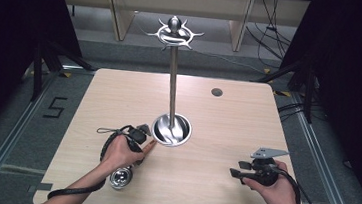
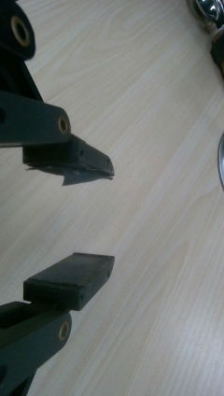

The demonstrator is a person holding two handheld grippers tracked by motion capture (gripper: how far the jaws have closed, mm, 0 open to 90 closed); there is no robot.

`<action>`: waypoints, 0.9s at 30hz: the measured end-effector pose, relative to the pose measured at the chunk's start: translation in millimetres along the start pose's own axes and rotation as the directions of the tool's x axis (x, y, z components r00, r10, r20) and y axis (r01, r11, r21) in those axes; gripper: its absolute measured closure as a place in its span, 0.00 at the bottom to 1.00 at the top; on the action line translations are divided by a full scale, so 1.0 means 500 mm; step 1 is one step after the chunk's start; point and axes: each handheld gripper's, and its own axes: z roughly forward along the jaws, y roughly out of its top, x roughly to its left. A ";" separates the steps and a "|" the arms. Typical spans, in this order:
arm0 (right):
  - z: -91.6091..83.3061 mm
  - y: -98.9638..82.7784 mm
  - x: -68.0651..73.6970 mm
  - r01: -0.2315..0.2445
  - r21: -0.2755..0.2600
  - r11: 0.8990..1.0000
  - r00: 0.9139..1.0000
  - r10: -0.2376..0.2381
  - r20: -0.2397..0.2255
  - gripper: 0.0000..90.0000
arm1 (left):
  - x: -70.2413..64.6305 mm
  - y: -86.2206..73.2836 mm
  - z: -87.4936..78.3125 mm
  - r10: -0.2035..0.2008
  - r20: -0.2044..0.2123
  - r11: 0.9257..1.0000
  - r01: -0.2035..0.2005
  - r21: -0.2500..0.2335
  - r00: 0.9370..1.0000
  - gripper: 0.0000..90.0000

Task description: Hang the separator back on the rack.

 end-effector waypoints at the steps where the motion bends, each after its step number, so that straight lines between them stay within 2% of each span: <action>1: 0.000 0.000 0.000 -0.001 0.001 1.000 1.000 0.001 -0.003 0.56 | -0.001 -0.002 -0.004 -0.011 0.003 1.000 0.011 0.002 1.000 0.75; 3: 0.000 0.000 -0.001 0.004 -0.001 1.000 1.000 -0.004 -0.001 0.56 | -0.002 -0.007 -0.011 -0.026 0.003 1.000 0.026 -0.018 1.000 0.75; 6: -0.001 0.000 0.001 -0.003 0.002 1.000 1.000 0.003 -0.001 0.56 | 0.001 -0.009 -0.023 -0.021 0.013 1.000 0.021 -0.004 1.000 0.75; 7: -0.001 0.001 0.001 -0.001 0.001 1.000 1.000 0.001 -0.003 0.56 | 0.010 -0.011 -0.030 0.034 0.006 0.998 -0.034 -0.048 0.999 0.75; 8: -0.001 0.001 0.001 0.000 0.000 1.000 1.000 0.000 -0.002 0.56 | 0.012 -0.014 -0.034 0.043 0.018 0.997 -0.042 -0.059 0.999 0.75; 10: -0.001 0.001 0.002 -0.003 0.001 1.000 1.000 0.003 -0.005 0.56 | 0.011 -0.020 -0.038 0.025 0.056 0.995 -0.019 -0.096 0.998 0.75; 11: -0.001 0.001 0.002 -0.003 0.001 1.000 1.000 0.003 -0.006 0.56 | 0.012 -0.023 -0.043 0.030 0.041 0.994 -0.026 -0.110 0.999 0.76; 13: 0.000 0.001 0.001 -0.001 -0.001 1.000 1.000 0.001 -0.002 0.56 | 0.012 -0.030 -0.051 0.046 0.058 0.989 -0.037 -0.143 0.997 0.76; 14: 0.000 0.001 0.001 -0.001 -0.002 1.000 1.000 0.001 -0.003 0.56 | 0.014 -0.034 -0.057 0.063 0.047 0.986 -0.055 -0.161 0.997 0.76; 15: 0.000 0.001 0.001 -0.002 -0.002 1.000 1.000 0.002 -0.003 0.56 | 0.013 -0.039 -0.060 0.052 0.051 0.983 -0.042 -0.180 0.997 0.76; 16: 0.000 0.001 0.001 -0.002 -0.002 1.000 1.000 0.002 -0.003 0.56 | 0.013 -0.039 -0.060 0.052 0.051 0.983 -0.042 -0.180 0.997 0.76; 17: -0.001 0.001 0.002 -0.005 -0.001 1.000 1.000 0.005 -0.006 0.56 | 0.014 -0.048 -0.069 0.060 0.050 0.973 -0.048 -0.226 0.997 0.76; 18: -0.001 0.001 0.002 -0.007 -0.003 1.000 1.000 0.007 -0.007 0.56 | 0.016 -0.053 -0.073 0.075 0.057 0.969 -0.059 -0.242 0.996 0.76; 21: 0.000 0.001 0.002 -0.007 -0.001 1.000 1.000 0.007 -0.007 0.57 | 0.020 -0.067 -0.082 0.078 0.060 0.955 -0.058 -0.291 0.995 0.76; 22: 0.009 -0.002 0.006 -0.028 -0.050 0.998 1.000 0.028 -0.006 0.56 | 0.022 -0.072 -0.086 0.080 0.056 0.950 -0.059 -0.306 0.995 0.76; 24: 0.009 -0.001 0.005 -0.014 -0.046 0.999 1.000 0.014 -0.001 0.56 | 0.025 -0.082 -0.091 0.080 0.052 0.936 -0.057 -0.348 0.995 0.76; 25: 0.004 0.001 0.003 -0.001 -0.015 1.000 1.000 0.001 -0.002 0.56 | 0.027 -0.087 -0.094 0.076 0.054 0.929 -0.051 -0.367 0.996 0.76; 26: 0.004 0.001 0.003 -0.001 -0.015 1.000 1.000 0.001 -0.002 0.56 | 0.027 -0.087 -0.094 0.076 0.054 0.929 -0.051 -0.367 0.996 0.76; 27: 0.003 0.001 0.003 0.002 -0.006 1.000 1.000 -0.002 0.002 0.56 | 0.028 -0.093 -0.099 0.079 0.051 0.921 -0.054 -0.385 0.996 0.76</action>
